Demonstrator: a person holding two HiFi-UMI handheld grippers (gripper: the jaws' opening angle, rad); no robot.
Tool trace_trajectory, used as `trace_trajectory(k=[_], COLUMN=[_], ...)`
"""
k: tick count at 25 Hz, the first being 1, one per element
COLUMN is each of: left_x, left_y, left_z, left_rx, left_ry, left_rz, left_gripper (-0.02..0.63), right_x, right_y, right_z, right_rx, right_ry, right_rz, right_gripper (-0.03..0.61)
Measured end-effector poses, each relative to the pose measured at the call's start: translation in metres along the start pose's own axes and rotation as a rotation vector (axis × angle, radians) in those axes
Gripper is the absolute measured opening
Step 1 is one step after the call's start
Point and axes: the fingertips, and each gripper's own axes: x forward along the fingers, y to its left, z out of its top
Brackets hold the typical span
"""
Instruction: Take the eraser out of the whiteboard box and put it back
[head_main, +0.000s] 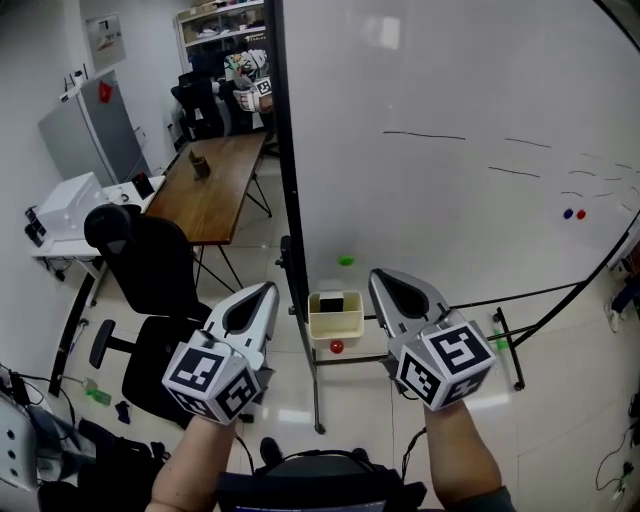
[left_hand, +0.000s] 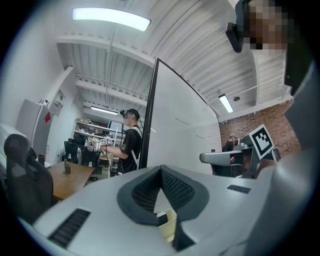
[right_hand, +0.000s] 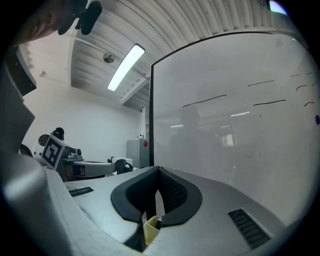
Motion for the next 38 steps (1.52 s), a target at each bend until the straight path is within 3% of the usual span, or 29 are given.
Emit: trace_trajectory(k=[8, 14, 25, 29, 33, 38], left_x=[-0.009, -0.039, -0.137, -0.167, -0.189, -0.217], left_y=[-0.048, -0.061, -0.045, -0.044, -0.052, -0.072], left_z=[-0.003, -0.001, 0.001, 0.000, -0.009, -0.008], left_rx=[0.018, 0.020, 0.007, 0.005, -0.010, -0.037], left_ry=[0.021, 0.017, -0.017, -0.035, -0.034, -0.028], left_rz=[0.124, 0.144, 0.104, 0.053, -0.012, -0.011], left_gripper=[0.032, 0.032, 0.032, 0.032, 0.032, 0.032], right_x=[-0.030, -0.044, -0.071, -0.088, -0.113, -0.150], right_y=[-0.024, -0.006, 0.088, 0.123, 0.139, 0.154], right_z=[-0.010, -0.003, -0.002, -0.007, -0.010, 0.001], right_rx=[0.034, 0.039, 0.036, 0.022, 0.005, -0.058], right_ry=[0.012, -0.002, 0.003, 0.007, 0.028, 0.036], right_rz=[0.102, 0.116, 0.037, -0.005, -0.077, -0.084], right_gripper=[0.014, 0.014, 0.014, 0.015, 0.014, 0.014])
